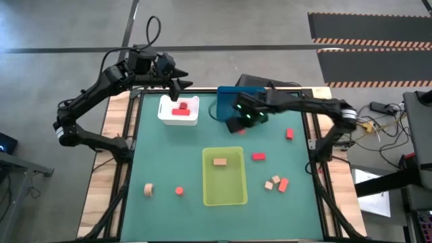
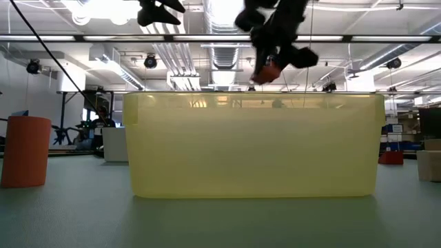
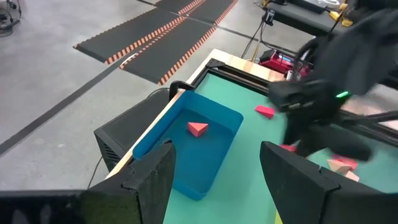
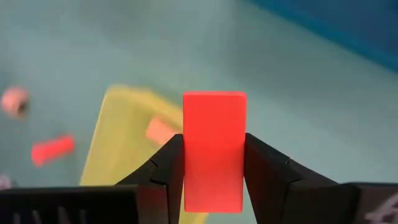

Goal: Sort & place blocks by color
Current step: Put the orange rectangular block into the blue bin

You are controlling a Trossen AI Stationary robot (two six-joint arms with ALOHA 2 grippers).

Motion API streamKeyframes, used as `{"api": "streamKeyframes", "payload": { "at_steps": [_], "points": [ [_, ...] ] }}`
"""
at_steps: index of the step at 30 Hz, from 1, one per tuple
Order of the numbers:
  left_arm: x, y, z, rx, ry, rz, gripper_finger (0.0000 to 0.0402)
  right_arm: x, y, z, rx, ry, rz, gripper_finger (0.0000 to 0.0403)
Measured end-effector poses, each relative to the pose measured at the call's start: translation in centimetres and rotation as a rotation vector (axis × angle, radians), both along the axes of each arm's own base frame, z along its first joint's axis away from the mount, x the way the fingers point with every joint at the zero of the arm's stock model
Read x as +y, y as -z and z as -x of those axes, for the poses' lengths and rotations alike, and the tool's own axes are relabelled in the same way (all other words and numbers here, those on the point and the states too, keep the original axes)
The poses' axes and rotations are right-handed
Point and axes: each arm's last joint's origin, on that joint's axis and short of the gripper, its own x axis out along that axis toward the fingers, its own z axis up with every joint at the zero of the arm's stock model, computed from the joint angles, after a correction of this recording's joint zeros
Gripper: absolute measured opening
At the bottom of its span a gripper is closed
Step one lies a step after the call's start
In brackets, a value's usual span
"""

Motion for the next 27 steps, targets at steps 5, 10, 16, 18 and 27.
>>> {"api": "streamKeyframes", "payload": {
  "at_steps": [5, 10, 16, 18, 27],
  "points": [
    [-0.3, -0.3, 0.4, -0.012, -0.005, -0.005, 0.0219, -4.6, 2.6, -2.4, 0.042, 0.107, -0.014, 0.0131],
    [-0.7, -0.8, 1.1, -0.032, -0.008, -0.021, 0.0219, -8.8, 5.3, -3.6, 0.094, 0.209, 0.029, 0.0122],
    [-1.2, -1.4, 1.9, -0.052, -0.007, -0.039, 0.0219, -12.4, 6.7, -4.1, 0.097, 0.351, 0.082, 0.0124],
    [-1.3, -1.4, 2.0, -0.056, -0.007, -0.041, 0.0219, -13.1, 7.1, -4.1, 0.099, 0.393, 0.105, 0.0127],
    [-1.4, -1.6, 2.2, -0.060, -0.007, -0.045, 0.0219, -15.4, 9.7, -4.6, 0.128, 0.484, 0.170, 0.0122]
  ]
}}
